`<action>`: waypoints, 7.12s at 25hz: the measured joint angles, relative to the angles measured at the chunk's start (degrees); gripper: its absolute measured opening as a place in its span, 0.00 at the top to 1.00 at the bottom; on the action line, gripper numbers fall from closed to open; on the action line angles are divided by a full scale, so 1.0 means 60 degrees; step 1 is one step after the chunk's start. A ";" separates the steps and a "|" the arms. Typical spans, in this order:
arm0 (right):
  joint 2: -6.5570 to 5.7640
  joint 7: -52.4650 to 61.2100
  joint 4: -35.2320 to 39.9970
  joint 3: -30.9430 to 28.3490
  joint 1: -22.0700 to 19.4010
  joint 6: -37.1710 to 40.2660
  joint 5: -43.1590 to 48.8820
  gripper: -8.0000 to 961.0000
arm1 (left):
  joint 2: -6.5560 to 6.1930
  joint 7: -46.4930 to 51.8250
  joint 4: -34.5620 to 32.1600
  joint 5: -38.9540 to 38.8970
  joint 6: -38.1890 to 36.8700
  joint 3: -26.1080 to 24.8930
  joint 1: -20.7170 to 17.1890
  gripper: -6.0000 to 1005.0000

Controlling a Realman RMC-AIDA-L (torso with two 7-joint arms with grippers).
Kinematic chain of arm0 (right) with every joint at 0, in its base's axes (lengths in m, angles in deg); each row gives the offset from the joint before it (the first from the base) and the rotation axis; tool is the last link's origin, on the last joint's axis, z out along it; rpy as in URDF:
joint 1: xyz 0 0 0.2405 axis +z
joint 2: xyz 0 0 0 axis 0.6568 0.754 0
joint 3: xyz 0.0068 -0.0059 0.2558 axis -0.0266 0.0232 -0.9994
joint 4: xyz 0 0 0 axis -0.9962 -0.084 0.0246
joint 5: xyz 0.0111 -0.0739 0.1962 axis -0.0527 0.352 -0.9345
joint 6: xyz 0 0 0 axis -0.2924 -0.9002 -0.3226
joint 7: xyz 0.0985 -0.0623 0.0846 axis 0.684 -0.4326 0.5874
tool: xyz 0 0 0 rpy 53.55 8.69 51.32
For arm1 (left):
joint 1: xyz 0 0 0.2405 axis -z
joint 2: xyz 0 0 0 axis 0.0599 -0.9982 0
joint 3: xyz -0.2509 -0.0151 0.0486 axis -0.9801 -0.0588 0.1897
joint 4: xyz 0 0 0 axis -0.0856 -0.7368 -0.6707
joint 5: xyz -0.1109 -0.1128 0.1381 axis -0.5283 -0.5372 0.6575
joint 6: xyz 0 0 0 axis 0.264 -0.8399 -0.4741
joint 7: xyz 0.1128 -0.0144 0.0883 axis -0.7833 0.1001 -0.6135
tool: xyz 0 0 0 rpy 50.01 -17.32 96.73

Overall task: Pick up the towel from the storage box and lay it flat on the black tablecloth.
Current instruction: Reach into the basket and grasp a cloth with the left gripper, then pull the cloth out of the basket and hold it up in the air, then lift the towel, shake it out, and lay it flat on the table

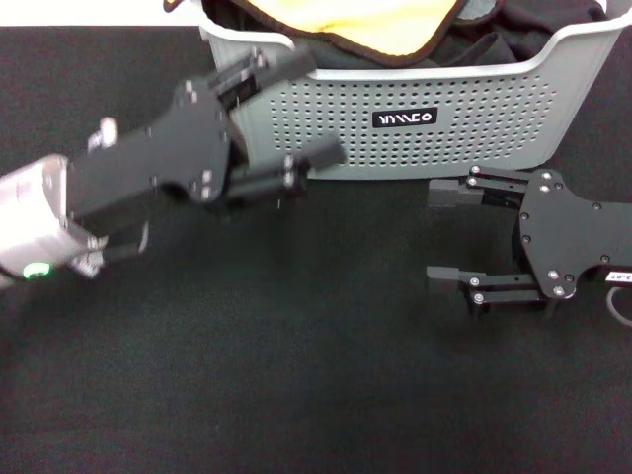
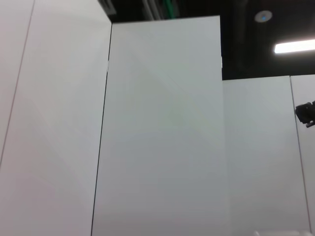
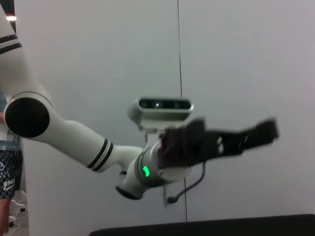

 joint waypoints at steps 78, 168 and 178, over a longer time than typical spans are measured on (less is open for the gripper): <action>0.0045 -0.0678 -0.0997 -0.0127 0.0338 0.0210 -0.0275 0.19 | 0.0303 0.4067 -0.6165 0.1455 0.5832 -0.1476 0.0371 0.98; 0.0145 -0.5365 -0.2413 0.4771 0.1317 0.4022 -0.6215 0.98 | 0.0426 0.5390 0.0896 -0.5300 -0.1702 -0.0311 0.0256 0.99; 0.0008 -0.4083 -0.0741 0.3410 0.1197 0.3465 -0.5454 0.98 | 0.0301 0.3207 0.3403 -0.4994 -0.1166 -0.0272 -0.0191 0.98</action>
